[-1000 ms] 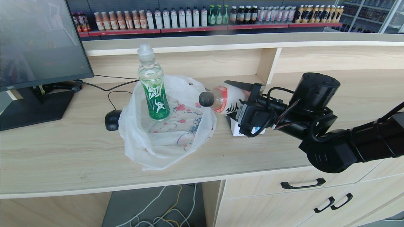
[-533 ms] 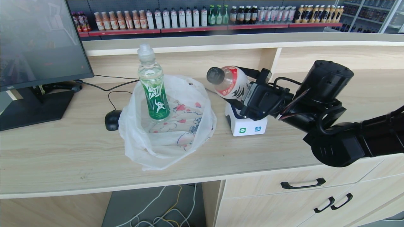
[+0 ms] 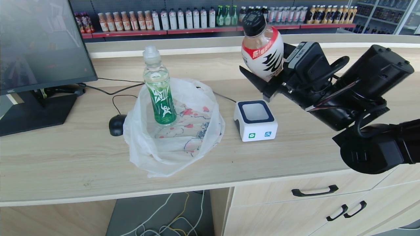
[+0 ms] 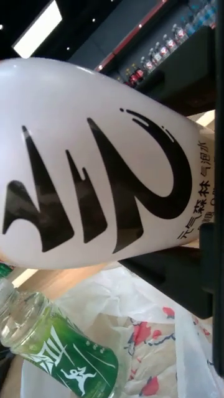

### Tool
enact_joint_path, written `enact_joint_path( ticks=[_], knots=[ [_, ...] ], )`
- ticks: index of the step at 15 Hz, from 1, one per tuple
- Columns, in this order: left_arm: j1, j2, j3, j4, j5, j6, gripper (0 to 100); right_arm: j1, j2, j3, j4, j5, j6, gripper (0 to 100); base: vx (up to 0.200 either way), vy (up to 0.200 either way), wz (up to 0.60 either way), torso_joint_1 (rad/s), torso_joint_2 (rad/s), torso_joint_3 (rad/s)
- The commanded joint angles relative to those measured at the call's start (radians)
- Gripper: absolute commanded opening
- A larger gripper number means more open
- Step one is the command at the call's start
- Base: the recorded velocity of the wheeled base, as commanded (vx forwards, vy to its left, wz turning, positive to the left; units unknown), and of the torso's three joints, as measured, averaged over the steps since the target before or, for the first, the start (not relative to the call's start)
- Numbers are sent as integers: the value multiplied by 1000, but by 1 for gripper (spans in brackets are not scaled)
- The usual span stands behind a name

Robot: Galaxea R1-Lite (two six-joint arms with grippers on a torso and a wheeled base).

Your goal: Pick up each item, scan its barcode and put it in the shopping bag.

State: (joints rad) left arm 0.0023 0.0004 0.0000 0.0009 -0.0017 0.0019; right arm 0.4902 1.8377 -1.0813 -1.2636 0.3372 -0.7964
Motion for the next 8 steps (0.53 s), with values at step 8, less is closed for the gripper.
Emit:
enact_joint_path(
  ticks=[8],
  knots=[
    [1, 0, 0, -1, 0, 1, 100, -10, -52, 119, -148, -150, 379, 0, 0, 0, 0, 0, 0, 0]
  ],
)
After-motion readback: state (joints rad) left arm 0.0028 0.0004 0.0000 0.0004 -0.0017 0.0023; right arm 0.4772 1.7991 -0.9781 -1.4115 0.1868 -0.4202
